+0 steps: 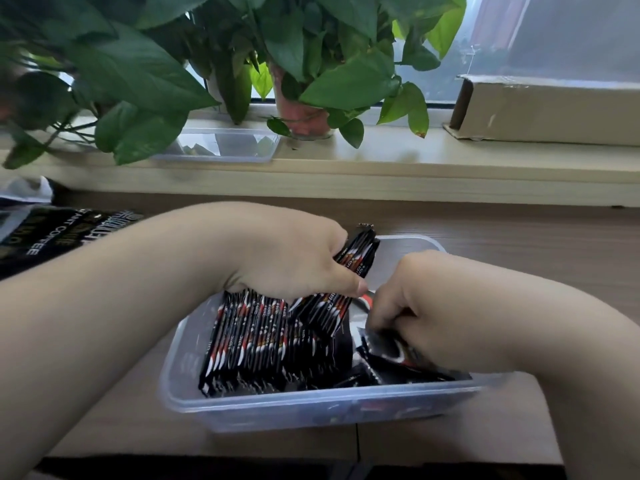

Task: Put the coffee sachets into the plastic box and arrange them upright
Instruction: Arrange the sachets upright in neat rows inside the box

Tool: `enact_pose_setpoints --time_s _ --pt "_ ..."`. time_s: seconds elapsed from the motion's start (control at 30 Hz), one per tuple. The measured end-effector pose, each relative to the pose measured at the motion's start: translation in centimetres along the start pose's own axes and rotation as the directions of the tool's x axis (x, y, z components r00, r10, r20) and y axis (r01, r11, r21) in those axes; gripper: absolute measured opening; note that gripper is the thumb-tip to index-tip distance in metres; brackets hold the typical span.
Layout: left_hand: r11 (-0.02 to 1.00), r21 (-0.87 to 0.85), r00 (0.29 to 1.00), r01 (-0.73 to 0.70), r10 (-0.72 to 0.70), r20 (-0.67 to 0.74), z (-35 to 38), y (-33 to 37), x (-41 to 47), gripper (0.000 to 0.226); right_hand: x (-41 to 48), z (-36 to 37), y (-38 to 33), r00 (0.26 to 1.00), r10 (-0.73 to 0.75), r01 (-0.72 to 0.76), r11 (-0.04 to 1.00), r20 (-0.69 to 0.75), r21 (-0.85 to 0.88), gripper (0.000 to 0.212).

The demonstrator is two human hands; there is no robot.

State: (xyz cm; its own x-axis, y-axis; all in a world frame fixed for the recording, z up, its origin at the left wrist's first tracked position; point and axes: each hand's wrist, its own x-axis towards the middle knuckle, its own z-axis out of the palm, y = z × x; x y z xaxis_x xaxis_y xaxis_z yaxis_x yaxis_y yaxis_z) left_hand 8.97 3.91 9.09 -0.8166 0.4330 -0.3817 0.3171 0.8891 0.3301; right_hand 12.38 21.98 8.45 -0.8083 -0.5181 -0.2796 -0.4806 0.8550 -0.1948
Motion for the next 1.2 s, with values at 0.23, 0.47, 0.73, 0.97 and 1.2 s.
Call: enact_pose_setpoints --time_s 0.23,0.47,0.73,0.97,1.2 --pt "0.895 -0.445 0.935 -0.031 -0.131 -0.329 1.6 0.3 -1.1 0.061 0.0 0.2 0.1 0.908 0.041 0.087 0.955 -0.416 0.284 0.009" --pt "0.463 -0.855 0.903 -0.232 -0.223 -0.366 2.7 1.7 -1.4 0.024 -0.8 0.5 -2.1 0.841 0.177 0.121 0.859 -0.511 0.497 0.040" --pt "0.221 -0.947 0.913 -0.234 -0.284 -0.292 3.1 2.5 -1.7 0.020 0.0 1.7 -2.1 0.715 0.158 0.138 0.923 -0.681 0.360 0.018" --pt "0.244 -0.924 0.872 -0.296 -0.327 -0.365 2.3 2.4 -2.1 0.016 -0.5 1.2 -1.2 0.763 0.002 0.202 0.949 -0.647 0.241 0.019" --pt "0.268 -0.918 0.892 -0.291 -0.270 -0.362 2.4 2.9 -2.1 0.016 -1.0 0.5 -1.4 0.742 0.098 0.106 0.960 -0.664 0.260 0.035"
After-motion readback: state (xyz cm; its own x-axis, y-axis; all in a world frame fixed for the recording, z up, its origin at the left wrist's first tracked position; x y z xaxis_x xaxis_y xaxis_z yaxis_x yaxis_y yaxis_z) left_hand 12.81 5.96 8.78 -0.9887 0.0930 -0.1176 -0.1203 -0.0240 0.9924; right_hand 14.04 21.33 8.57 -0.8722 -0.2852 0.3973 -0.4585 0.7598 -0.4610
